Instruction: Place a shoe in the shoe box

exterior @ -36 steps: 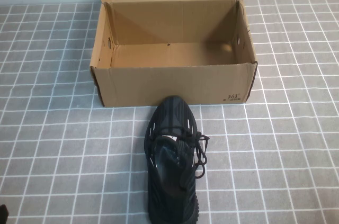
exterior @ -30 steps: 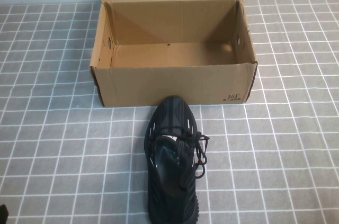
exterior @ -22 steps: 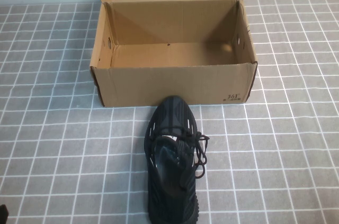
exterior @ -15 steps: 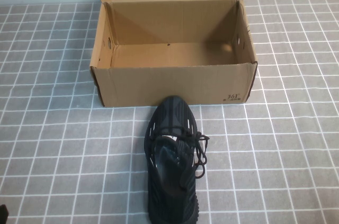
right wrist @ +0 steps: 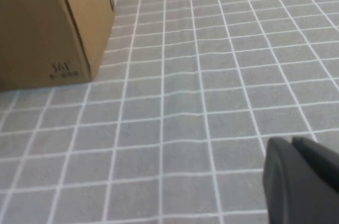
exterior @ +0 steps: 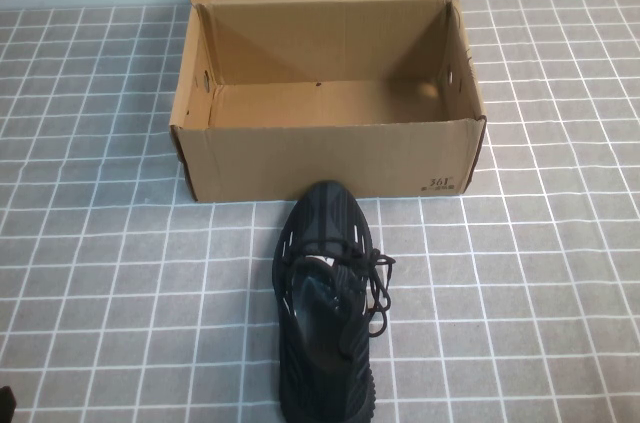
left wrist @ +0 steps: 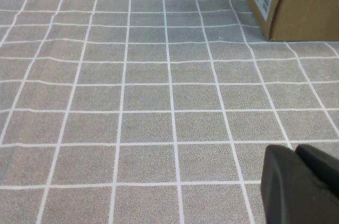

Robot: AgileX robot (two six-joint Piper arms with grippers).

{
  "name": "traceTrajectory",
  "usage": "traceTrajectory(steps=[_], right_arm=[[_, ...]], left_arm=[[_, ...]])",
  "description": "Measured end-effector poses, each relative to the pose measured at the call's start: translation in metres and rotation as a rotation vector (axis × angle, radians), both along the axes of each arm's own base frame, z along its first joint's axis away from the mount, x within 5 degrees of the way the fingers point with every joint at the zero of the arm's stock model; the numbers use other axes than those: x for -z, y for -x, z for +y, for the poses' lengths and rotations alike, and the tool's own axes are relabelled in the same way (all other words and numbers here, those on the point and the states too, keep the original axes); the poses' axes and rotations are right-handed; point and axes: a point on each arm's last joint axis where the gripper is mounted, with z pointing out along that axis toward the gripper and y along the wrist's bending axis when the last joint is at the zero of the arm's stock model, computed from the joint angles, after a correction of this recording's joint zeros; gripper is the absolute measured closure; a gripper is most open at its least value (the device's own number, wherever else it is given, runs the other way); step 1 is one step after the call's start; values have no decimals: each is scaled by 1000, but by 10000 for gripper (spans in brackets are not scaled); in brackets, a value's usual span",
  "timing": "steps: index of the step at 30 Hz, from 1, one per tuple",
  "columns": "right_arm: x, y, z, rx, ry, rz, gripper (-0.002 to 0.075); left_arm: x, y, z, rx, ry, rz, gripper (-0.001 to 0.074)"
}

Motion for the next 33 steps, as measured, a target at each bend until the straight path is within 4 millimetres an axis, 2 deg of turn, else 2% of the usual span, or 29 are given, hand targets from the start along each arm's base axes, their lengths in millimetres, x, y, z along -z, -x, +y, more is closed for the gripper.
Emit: traceTrajectory(steps=[3,8,12,16,18,20,25,29,33], right_arm=[[-6,-1,2,3,-122,-49,742],[-19,-3,2,40,-458,-163,743],[-25,-3,-1,74,-580,-222,742],[-22,-2,3,49,-629,-166,742],[-29,0,9,-10,-626,-109,742],[-47,3,17,-80,-608,-34,742],[-90,-3,32,-239,-405,235,742],[-118,-29,39,-354,-237,445,742],[-135,-63,43,-447,-134,569,742]], left_arm=[[0,0,0,0,0,0,736],[0,0,0,0,0,0,736],[0,0,0,0,0,0,736],[0,0,0,0,0,0,736],[0,0,0,0,0,0,736],[0,0,0,0,0,0,736],[0,0,0,0,0,0,736],[0,0,0,0,0,0,736],[0,0,0,0,0,0,736]])
